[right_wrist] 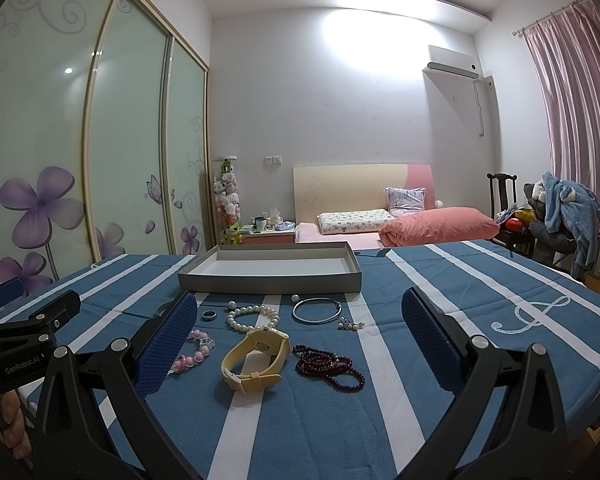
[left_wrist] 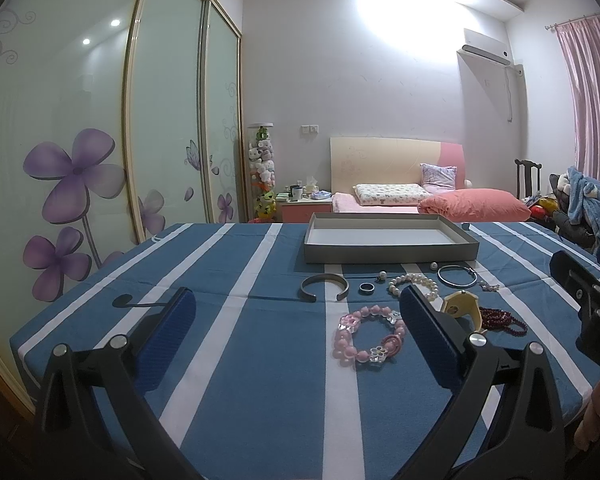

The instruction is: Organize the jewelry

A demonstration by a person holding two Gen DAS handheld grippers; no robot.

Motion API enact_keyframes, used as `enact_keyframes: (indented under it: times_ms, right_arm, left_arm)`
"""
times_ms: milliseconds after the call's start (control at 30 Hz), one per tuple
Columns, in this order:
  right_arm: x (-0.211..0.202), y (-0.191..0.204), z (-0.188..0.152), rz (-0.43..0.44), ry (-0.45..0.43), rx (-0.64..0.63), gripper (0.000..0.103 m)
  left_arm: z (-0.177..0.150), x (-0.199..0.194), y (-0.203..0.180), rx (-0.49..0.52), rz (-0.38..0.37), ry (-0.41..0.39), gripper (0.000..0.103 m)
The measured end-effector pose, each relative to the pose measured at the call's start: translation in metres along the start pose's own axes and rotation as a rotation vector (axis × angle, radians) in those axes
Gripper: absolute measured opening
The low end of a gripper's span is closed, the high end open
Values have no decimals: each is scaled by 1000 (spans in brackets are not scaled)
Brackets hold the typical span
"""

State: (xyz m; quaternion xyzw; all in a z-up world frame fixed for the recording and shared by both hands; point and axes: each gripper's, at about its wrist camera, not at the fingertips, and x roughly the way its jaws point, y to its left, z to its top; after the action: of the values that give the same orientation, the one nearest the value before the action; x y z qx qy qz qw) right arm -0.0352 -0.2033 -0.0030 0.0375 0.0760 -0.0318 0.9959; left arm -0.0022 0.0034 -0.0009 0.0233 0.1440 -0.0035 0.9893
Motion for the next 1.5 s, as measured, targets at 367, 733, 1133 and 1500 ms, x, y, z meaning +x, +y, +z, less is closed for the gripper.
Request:
enact_keyframes:
  times_ms: [367,733,1133,1500]
  right_arm:
    - [0,0,0,1,1,1,101]
    - [1,0,0,1,3,2,101]
    - [2,-2,0,-1,7,5,101]
    - [19,-11,-8,-12,55,36,101]
  left_arm:
    - [2,-2,-1,0,0,1,99]
    - [2,-2,-1,0,0,2,99]
    - [-3,6,-15,7,-4,21,99]
    - [-3,74,-18,20,-84,250,99]
